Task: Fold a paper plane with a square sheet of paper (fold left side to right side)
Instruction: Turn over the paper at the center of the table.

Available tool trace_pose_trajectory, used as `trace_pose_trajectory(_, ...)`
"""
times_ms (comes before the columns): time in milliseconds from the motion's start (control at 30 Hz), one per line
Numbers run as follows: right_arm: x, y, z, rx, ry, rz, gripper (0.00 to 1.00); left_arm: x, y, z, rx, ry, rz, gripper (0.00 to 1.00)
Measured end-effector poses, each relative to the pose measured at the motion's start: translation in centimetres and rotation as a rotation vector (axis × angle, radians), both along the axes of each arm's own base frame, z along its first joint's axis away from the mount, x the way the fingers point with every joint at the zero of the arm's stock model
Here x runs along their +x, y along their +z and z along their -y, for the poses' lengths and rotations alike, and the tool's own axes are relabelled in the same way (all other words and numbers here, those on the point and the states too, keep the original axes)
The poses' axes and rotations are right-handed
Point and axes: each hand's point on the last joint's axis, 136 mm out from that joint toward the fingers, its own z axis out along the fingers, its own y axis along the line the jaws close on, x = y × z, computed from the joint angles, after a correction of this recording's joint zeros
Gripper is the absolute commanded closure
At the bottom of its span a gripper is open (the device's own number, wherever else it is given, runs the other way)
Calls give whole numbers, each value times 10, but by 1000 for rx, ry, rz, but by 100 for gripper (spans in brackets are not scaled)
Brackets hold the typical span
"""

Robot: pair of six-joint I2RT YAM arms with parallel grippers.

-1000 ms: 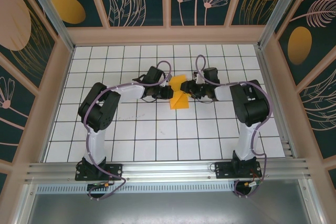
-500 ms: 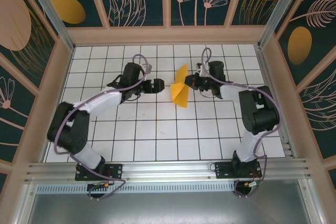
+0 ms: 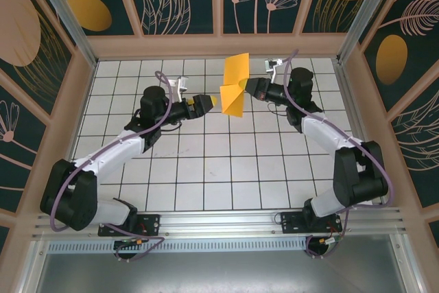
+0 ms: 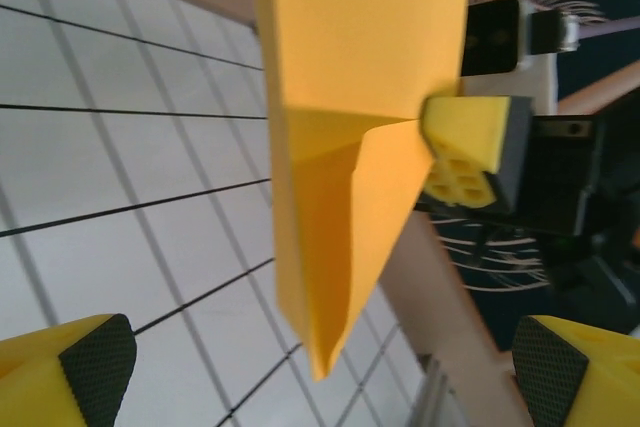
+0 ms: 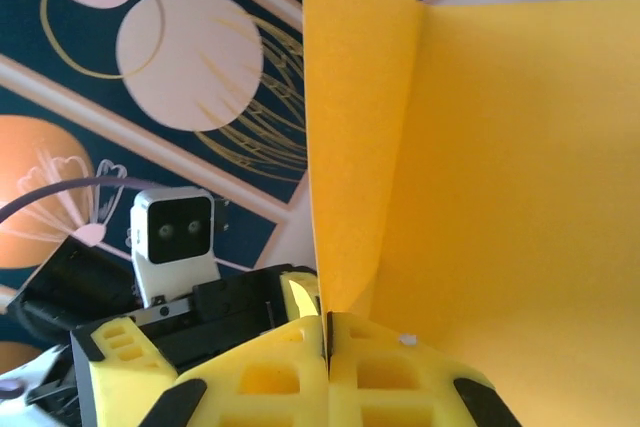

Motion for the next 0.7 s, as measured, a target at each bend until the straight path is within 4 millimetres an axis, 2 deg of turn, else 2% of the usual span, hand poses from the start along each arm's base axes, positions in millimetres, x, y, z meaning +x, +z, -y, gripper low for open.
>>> trace_pose_trajectory(133, -15, 9, -15, 22, 54, 2, 95, -9, 16, 10, -95, -85, 4, 9)
trace_pose_trajectory(333, -27, 15, -30, 46, 102, -3, 95, -16, 13, 21, -131, -159, -41, 21)
trace_pose_trajectory(700, -27, 16, -30, 53, 101, -13, 91, -15, 7, 25, -149, -165, -91, 70)
